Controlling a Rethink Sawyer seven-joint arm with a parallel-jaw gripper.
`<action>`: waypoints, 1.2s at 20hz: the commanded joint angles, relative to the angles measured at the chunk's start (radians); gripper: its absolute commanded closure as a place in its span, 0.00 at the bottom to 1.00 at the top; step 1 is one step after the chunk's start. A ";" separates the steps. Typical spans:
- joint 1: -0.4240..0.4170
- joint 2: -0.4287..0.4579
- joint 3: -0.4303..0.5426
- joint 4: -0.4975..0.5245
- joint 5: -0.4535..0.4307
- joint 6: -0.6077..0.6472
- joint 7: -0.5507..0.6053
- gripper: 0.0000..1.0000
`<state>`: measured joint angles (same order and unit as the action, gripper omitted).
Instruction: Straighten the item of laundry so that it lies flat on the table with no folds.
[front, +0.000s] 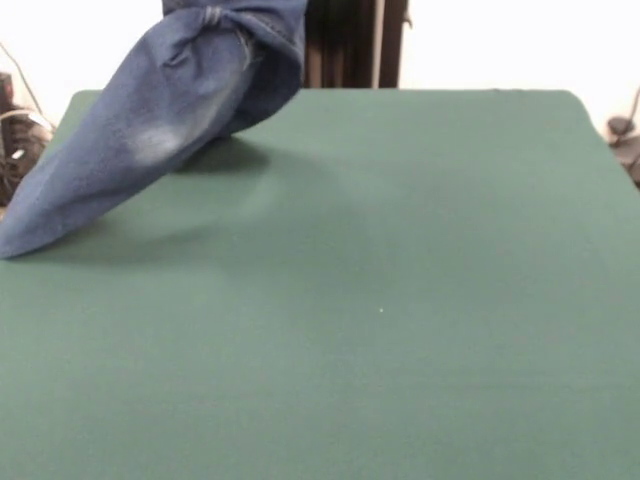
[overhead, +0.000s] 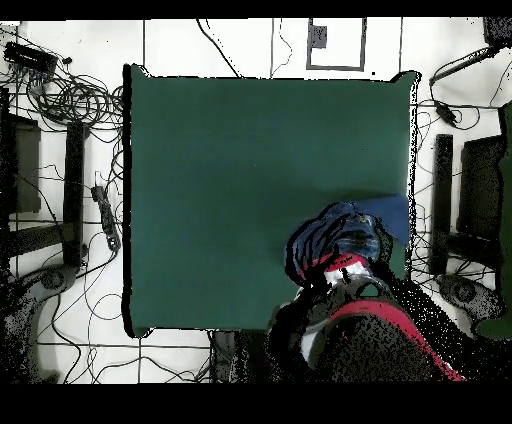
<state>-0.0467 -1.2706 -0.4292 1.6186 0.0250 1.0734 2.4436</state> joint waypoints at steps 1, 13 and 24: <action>0.020 0.019 0.024 -0.004 0.042 0.038 0.232 1.00; -0.063 0.066 0.050 0.045 0.039 -0.072 0.110 1.00; -0.020 0.095 0.021 -0.026 -0.018 -0.011 0.237 1.00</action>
<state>-0.1107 -1.2530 -0.4349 1.6015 0.0233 1.0293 2.4436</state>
